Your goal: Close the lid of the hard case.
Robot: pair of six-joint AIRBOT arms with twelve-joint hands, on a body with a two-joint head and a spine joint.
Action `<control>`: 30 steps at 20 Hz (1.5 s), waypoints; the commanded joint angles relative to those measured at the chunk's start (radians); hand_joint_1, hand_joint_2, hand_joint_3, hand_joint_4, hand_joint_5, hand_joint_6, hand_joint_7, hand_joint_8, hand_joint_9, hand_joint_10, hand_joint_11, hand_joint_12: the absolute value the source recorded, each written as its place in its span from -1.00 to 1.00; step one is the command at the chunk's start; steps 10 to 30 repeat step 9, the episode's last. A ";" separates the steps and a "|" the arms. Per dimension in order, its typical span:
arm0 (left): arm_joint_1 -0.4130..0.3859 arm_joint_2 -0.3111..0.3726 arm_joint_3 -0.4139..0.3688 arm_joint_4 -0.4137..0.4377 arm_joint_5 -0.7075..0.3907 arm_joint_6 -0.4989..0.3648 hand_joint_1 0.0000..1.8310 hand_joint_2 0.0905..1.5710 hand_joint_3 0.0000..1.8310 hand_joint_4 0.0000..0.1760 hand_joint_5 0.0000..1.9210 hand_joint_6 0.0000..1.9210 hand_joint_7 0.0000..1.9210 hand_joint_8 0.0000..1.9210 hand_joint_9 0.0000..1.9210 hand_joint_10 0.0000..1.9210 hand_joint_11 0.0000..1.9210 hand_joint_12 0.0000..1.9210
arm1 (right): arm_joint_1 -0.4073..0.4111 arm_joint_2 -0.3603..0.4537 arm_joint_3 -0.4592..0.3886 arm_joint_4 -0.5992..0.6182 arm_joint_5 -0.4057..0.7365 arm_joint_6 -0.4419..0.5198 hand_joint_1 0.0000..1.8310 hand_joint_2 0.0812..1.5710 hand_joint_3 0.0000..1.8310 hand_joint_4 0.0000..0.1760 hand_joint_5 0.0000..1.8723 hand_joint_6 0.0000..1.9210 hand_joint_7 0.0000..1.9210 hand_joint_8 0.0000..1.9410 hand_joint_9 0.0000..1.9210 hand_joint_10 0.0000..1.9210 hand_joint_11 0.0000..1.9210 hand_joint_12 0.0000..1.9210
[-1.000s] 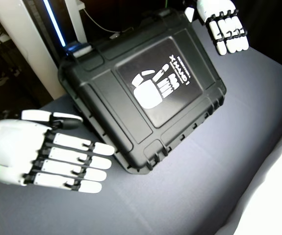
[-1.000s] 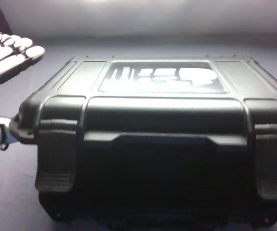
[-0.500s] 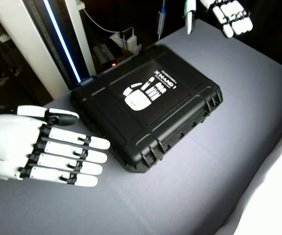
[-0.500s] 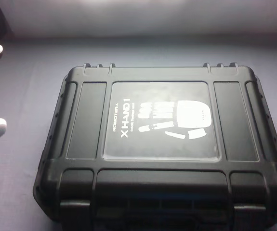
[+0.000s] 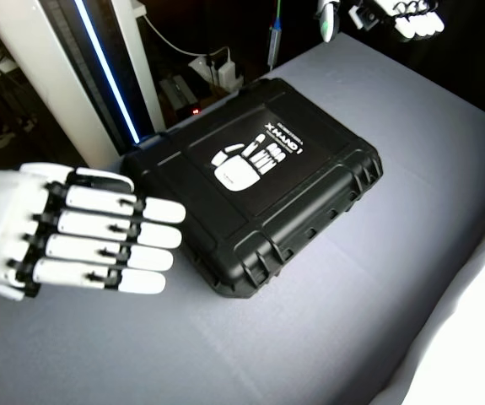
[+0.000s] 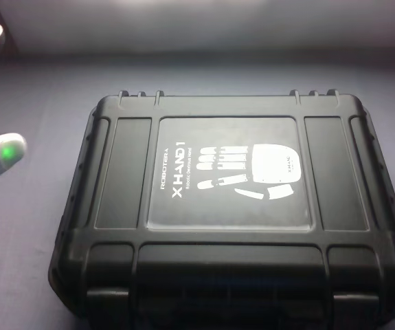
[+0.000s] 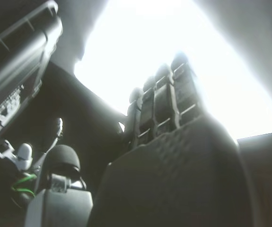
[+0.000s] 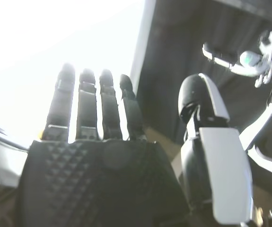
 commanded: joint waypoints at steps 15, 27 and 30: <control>-0.135 -0.094 0.074 0.071 -0.134 -0.097 -0.69 0.60 -1.00 -1.00 -0.84 -0.98 -0.83 -0.97 -0.79 -0.99 -0.91 -0.61 | 0.019 -0.013 -0.028 0.049 0.305 -0.036 -0.18 0.43 -1.00 -0.33 -0.77 -0.99 -0.71 -0.99 -0.76 -0.99 -0.79 -0.88; -0.135 -0.094 0.074 0.071 -0.134 -0.097 -0.69 0.60 -1.00 -1.00 -0.84 -0.98 -0.83 -0.97 -0.79 -0.99 -0.91 -0.61 | 0.019 -0.013 -0.028 0.049 0.305 -0.036 -0.18 0.43 -1.00 -0.33 -0.77 -0.99 -0.71 -0.99 -0.76 -0.99 -0.79 -0.88; -0.135 -0.094 0.074 0.071 -0.134 -0.097 -0.69 0.60 -1.00 -1.00 -0.84 -0.98 -0.83 -0.97 -0.79 -0.99 -0.91 -0.61 | 0.019 -0.013 -0.028 0.049 0.305 -0.036 -0.18 0.43 -1.00 -0.33 -0.77 -0.99 -0.71 -0.99 -0.76 -0.99 -0.79 -0.88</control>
